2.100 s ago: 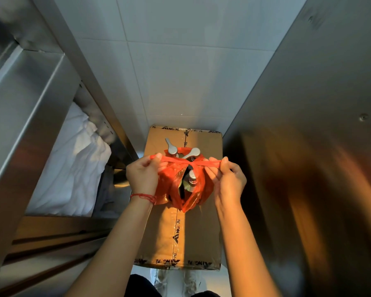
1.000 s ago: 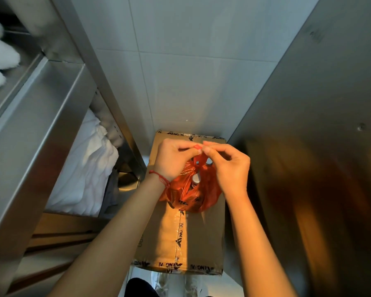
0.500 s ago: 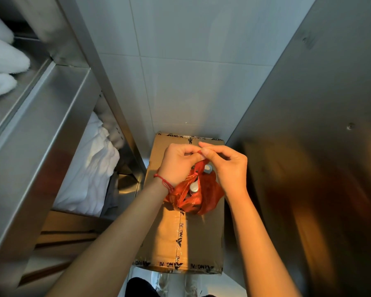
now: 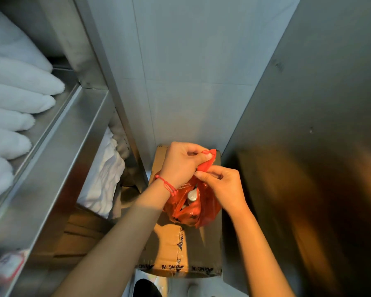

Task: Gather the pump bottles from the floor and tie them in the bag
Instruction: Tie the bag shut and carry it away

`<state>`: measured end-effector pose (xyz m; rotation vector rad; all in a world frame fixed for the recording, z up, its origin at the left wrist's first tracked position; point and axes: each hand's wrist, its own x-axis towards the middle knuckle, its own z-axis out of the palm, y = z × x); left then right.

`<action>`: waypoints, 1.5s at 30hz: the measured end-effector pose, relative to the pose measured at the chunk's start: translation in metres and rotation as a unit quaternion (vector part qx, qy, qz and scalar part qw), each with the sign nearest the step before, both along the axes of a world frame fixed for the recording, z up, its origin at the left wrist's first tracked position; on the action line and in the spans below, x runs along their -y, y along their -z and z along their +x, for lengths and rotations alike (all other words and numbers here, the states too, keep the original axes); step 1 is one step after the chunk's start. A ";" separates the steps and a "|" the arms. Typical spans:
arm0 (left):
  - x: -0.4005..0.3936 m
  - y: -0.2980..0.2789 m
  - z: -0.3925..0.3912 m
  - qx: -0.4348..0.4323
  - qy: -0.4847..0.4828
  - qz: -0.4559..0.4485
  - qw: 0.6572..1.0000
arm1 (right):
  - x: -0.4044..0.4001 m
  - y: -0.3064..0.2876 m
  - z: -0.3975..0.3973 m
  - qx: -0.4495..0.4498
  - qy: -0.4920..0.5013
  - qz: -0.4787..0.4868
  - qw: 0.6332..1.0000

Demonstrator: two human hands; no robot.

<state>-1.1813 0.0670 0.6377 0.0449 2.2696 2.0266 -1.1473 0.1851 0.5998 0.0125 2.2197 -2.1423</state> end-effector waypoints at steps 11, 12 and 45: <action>0.001 -0.021 0.079 -0.025 -0.154 -0.004 0.988 | 0.003 -0.026 0.049 0.040 -0.093 -0.025 0.995; 0.003 -0.020 0.090 -0.034 -0.169 0.003 0.985 | 0.004 -0.027 0.054 0.044 -0.105 -0.024 0.993; 0.031 -0.009 0.470 0.012 -0.362 -0.445 0.819 | 0.016 -0.068 0.295 0.052 -0.233 -0.014 0.971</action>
